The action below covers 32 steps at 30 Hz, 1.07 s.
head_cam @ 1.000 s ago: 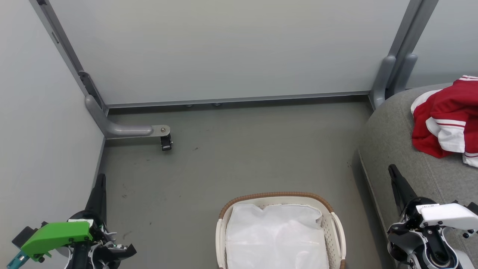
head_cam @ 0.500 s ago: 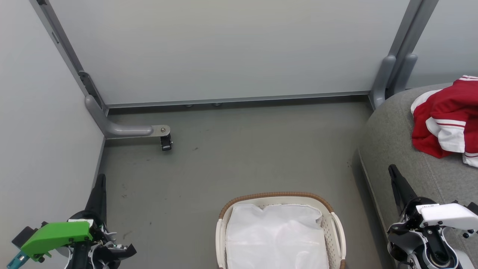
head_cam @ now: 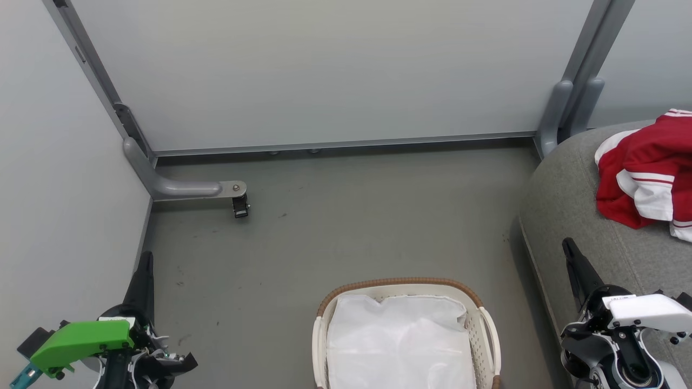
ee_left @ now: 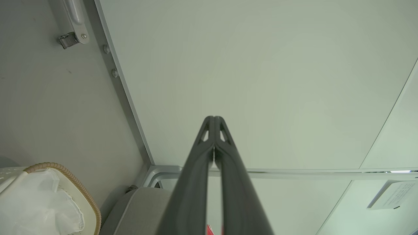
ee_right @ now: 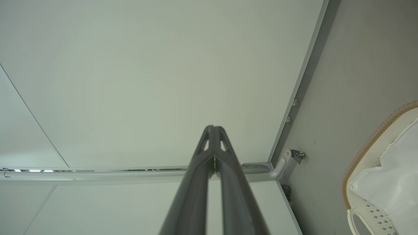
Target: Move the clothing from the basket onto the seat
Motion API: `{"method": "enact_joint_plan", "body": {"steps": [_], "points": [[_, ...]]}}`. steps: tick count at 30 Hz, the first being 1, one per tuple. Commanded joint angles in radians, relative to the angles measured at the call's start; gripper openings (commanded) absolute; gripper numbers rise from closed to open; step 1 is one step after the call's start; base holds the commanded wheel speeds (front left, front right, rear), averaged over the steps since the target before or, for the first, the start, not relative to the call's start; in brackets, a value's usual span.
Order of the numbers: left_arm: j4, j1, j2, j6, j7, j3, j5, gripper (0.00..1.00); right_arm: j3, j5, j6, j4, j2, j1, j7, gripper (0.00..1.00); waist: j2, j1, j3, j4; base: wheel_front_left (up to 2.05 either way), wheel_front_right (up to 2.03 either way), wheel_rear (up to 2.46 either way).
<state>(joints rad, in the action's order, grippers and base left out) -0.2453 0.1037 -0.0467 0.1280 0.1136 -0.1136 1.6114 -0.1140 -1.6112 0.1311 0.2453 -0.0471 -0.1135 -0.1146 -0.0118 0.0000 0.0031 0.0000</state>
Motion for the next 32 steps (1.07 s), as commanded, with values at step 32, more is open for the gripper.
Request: {"method": "enact_joint_plan", "body": {"steps": [32], "points": [[0.000,0.011,-0.007,0.005,0.004,-0.002,0.003,0.00,-0.002,-0.004,-0.001,-0.003,-0.006,0.010,-0.002,0.00,0.0118,0.0000,0.000,0.000,0.00,0.00,0.00]]}}
